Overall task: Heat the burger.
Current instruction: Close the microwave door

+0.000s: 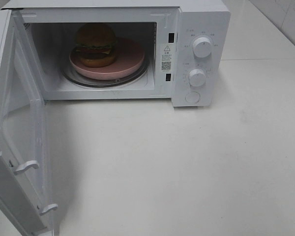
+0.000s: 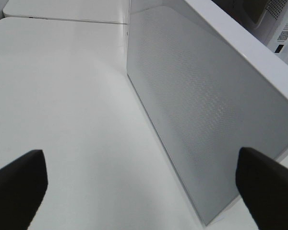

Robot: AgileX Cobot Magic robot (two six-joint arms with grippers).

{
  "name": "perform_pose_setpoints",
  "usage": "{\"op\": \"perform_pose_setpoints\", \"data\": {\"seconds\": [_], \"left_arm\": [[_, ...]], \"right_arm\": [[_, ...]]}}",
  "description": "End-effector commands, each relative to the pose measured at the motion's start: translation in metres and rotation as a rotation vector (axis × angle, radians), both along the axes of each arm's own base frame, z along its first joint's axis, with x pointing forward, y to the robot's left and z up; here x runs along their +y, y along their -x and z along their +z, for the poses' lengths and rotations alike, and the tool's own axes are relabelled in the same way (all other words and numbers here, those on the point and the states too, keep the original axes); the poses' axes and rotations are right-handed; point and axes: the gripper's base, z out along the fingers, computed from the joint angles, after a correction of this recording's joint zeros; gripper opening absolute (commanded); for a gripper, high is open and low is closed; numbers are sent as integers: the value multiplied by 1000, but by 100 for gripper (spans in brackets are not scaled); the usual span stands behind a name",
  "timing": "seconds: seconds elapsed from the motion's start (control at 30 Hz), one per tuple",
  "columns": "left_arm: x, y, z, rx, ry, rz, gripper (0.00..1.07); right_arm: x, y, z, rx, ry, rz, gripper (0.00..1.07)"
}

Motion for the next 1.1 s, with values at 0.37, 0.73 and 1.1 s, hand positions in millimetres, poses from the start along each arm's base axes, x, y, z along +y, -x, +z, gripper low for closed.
{"op": "perform_pose_setpoints", "data": {"seconds": [0.37,0.73,1.1], "left_arm": [[0,0,0,2,2,-5,100],[0,0,0,2,2,-5,100],[0,0,0,2,3,-5,100]], "right_arm": [[0,4,-1,-26,7,1,75],[0,4,-1,-26,7,1,75],[0,4,-1,-26,7,1,75]]}}
